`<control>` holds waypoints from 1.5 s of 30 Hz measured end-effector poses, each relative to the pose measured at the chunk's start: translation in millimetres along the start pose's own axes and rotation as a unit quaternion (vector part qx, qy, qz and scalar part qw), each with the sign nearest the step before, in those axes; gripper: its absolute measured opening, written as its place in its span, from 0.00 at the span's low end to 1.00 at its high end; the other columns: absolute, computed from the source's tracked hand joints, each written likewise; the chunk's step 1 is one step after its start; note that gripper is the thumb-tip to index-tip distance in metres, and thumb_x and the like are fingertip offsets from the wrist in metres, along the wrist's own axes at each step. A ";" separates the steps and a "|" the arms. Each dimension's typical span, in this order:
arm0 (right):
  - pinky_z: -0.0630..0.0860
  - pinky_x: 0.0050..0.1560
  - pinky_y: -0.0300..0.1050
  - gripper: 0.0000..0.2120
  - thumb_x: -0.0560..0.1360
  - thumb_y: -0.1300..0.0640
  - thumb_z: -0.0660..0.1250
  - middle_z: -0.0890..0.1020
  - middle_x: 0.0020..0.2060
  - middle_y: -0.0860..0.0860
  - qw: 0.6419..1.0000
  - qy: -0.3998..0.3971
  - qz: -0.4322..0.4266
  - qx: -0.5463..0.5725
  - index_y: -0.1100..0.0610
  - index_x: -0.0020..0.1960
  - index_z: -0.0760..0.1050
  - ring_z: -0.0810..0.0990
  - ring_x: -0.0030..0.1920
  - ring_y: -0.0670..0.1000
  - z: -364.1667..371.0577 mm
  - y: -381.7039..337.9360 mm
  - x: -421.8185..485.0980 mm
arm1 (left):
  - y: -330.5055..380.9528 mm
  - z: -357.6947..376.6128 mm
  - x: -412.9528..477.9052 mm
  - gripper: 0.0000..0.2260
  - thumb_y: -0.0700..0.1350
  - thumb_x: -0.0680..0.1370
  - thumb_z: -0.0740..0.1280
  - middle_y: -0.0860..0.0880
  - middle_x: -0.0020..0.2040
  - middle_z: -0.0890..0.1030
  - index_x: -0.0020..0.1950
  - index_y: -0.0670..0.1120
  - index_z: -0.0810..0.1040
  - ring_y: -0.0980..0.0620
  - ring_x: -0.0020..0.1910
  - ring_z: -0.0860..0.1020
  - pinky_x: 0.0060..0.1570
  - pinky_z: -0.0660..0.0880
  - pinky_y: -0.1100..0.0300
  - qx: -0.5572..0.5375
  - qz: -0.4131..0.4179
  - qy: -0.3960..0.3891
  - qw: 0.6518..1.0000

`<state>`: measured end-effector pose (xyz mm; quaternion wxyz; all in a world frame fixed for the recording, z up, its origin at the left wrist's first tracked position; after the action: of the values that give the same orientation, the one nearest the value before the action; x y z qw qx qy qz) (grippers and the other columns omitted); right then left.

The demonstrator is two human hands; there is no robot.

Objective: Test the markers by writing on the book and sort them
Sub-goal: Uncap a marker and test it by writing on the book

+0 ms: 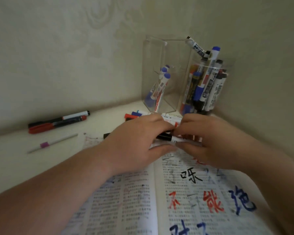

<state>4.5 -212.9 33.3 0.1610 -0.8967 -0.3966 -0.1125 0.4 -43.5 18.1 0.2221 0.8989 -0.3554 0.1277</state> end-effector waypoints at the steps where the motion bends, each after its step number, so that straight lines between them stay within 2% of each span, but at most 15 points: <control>1: 0.69 0.47 0.29 0.11 0.76 0.52 0.70 0.76 0.48 0.39 1.000 0.013 -0.025 -0.007 0.49 0.58 0.82 0.75 0.46 0.37 1.4 -5.9 2.2 | 1.1 1.0 0.3 0.18 0.63 0.80 0.60 0.59 0.56 0.78 0.66 0.57 0.75 0.61 0.55 0.76 0.54 0.76 0.55 -0.012 0.000 -0.006 1.000; 4: 0.73 0.46 0.33 0.11 0.78 0.49 0.70 0.79 0.47 0.42 0.997 0.062 -0.054 -0.006 0.51 0.58 0.83 0.78 0.45 0.41 -0.6 -10.4 5.9 | -3.5 -0.7 0.7 0.15 0.57 0.83 0.59 0.56 0.57 0.81 0.64 0.53 0.78 0.58 0.56 0.78 0.55 0.76 0.53 -0.053 -0.014 -0.002 0.998; 7: 0.78 0.40 0.41 0.19 0.67 0.38 0.73 0.80 0.39 0.40 0.990 0.106 0.076 0.053 0.46 0.53 0.82 0.79 0.39 0.44 -16.8 7.6 1.9 | -8.9 -4.7 -0.5 0.13 0.54 0.83 0.61 0.56 0.55 0.83 0.63 0.52 0.80 0.58 0.54 0.79 0.53 0.75 0.55 -0.079 -0.039 0.026 0.996; 10: 0.75 0.34 0.33 0.20 0.59 0.34 0.74 0.83 0.37 0.41 0.972 0.068 0.183 0.128 0.42 0.45 0.83 0.81 0.35 0.43 -21.1 24.7 -6.5 | -13.8 -11.3 -4.0 0.06 0.50 0.81 0.66 0.57 0.44 0.83 0.56 0.56 0.81 0.55 0.43 0.81 0.45 0.76 0.54 -0.167 -0.075 0.084 0.980; 12: 0.74 0.30 0.34 0.16 0.60 0.40 0.78 0.84 0.34 0.47 0.931 0.089 0.192 0.297 0.46 0.44 0.85 0.80 0.31 0.45 -18.1 30.6 -7.4 | -16.3 -12.6 -5.5 0.06 0.48 0.81 0.68 0.59 0.42 0.82 0.55 0.59 0.79 0.57 0.41 0.81 0.42 0.76 0.57 -0.204 -0.084 0.110 0.969; 14: 0.71 0.26 0.39 0.14 0.62 0.46 0.81 0.83 0.31 0.52 0.856 0.127 0.180 0.469 0.50 0.44 0.86 0.77 0.28 0.50 -12.1 35.2 -7.6 | -16.5 -8.1 -5.3 0.06 0.47 0.81 0.66 0.62 0.44 0.81 0.57 0.56 0.77 0.59 0.44 0.80 0.45 0.74 0.62 -0.214 -0.083 0.088 0.969; 17: 0.69 0.26 0.39 0.08 0.65 0.54 0.79 0.80 0.29 0.55 0.796 0.144 0.120 0.576 0.53 0.44 0.86 0.74 0.27 0.52 -5.2 24.5 -0.2 | -11.7 2.9 -4.2 0.07 0.49 0.83 0.61 0.61 0.46 0.80 0.62 0.57 0.72 0.60 0.47 0.79 0.47 0.73 0.63 -0.197 -0.067 0.025 0.978; 19: 0.72 0.27 0.42 0.06 0.68 0.58 0.77 0.82 0.32 0.55 0.800 0.137 0.107 0.575 0.55 0.45 0.86 0.75 0.29 0.53 0.1 13.9 4.8 | -5.1 7.7 -2.7 0.10 0.55 0.83 0.57 0.61 0.46 0.79 0.63 0.60 0.71 0.62 0.46 0.78 0.44 0.70 0.69 -0.186 -0.055 -0.008 0.981; 24: 0.74 0.30 0.48 0.03 0.77 0.63 0.71 0.81 0.33 0.55 0.867 0.113 0.089 0.478 0.58 0.49 0.82 0.74 0.31 0.61 10.3 1.2 7.1 | 6.9 5.9 -2.5 0.09 0.56 0.83 0.55 0.66 0.51 0.80 0.61 0.63 0.72 0.67 0.52 0.78 0.48 0.70 0.74 -0.191 -0.026 0.002 0.981; 27: 0.74 0.29 0.48 0.03 0.78 0.64 0.69 0.79 0.33 0.60 0.867 0.123 0.073 0.477 0.59 0.49 0.81 0.73 0.30 0.64 6.1 -3.8 7.8 | 7.7 3.1 -2.1 0.12 0.54 0.84 0.56 0.59 0.51 0.82 0.62 0.55 0.75 0.61 0.52 0.80 0.49 0.73 0.68 -0.169 -0.012 0.023 0.985; 31: 0.72 0.29 0.46 0.03 0.78 0.63 0.68 0.79 0.34 0.58 0.848 0.136 0.071 0.508 0.63 0.50 0.79 0.74 0.30 0.57 -2.4 -5.5 6.0 | 15.9 -1.2 -2.0 0.12 0.53 0.83 0.58 0.71 0.43 0.79 0.65 0.57 0.74 0.72 0.43 0.77 0.42 0.69 0.77 -0.170 -0.001 0.075 0.983; 35: 0.70 0.28 0.44 0.03 0.77 0.60 0.70 0.80 0.30 0.53 0.839 0.173 0.111 0.504 0.58 0.45 0.80 0.74 0.27 0.54 -20.6 -0.5 1.5 | 12.9 3.0 -4.7 0.12 0.65 0.80 0.60 0.48 0.36 0.76 0.62 0.66 0.71 0.57 0.30 0.69 0.31 0.68 0.61 -0.286 -0.018 0.043 0.957; 37: 0.69 0.25 0.41 0.08 0.76 0.59 0.71 0.79 0.28 0.52 0.819 0.227 0.158 0.502 0.55 0.38 0.80 0.74 0.25 0.51 -42.1 7.1 -7.5 | 9.1 7.9 -8.2 0.13 0.60 0.80 0.62 0.44 0.43 0.76 0.64 0.61 0.70 0.57 0.34 0.70 0.36 0.67 0.63 -0.348 -0.029 0.001 0.937; 41: 0.62 0.25 0.42 0.14 0.78 0.59 0.67 0.75 0.26 0.53 0.793 0.277 0.247 0.483 0.56 0.33 0.77 0.70 0.24 0.51 -75.9 5.2 -47.9 | 7.5 11.2 -10.6 0.20 0.38 0.73 0.59 0.53 0.49 0.77 0.61 0.58 0.68 0.55 0.42 0.74 0.43 0.71 0.62 -0.325 -0.040 -0.050 0.944; 45: 0.68 0.22 0.43 0.07 0.73 0.58 0.73 0.78 0.27 0.63 0.795 0.168 0.290 0.505 0.62 0.41 0.82 0.76 0.25 0.59 -47.0 -32.8 -94.6 | 11.6 14.8 -8.7 0.20 0.37 0.75 0.58 0.56 0.50 0.77 0.59 0.61 0.68 0.49 0.51 0.79 0.50 0.77 0.49 -0.293 -0.037 -0.057 0.954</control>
<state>-86.0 -273.7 52.1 0.6804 -0.7278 -0.0855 0.0064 -12.9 -53.2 5.5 0.4597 0.8126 -0.3560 -0.0414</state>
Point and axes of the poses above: each hand's wrist, its own x-axis towards the middle knuckle, its own z-axis out of the palm, y = z × x, the point moved 5 cm from there along x, towards the middle knuckle
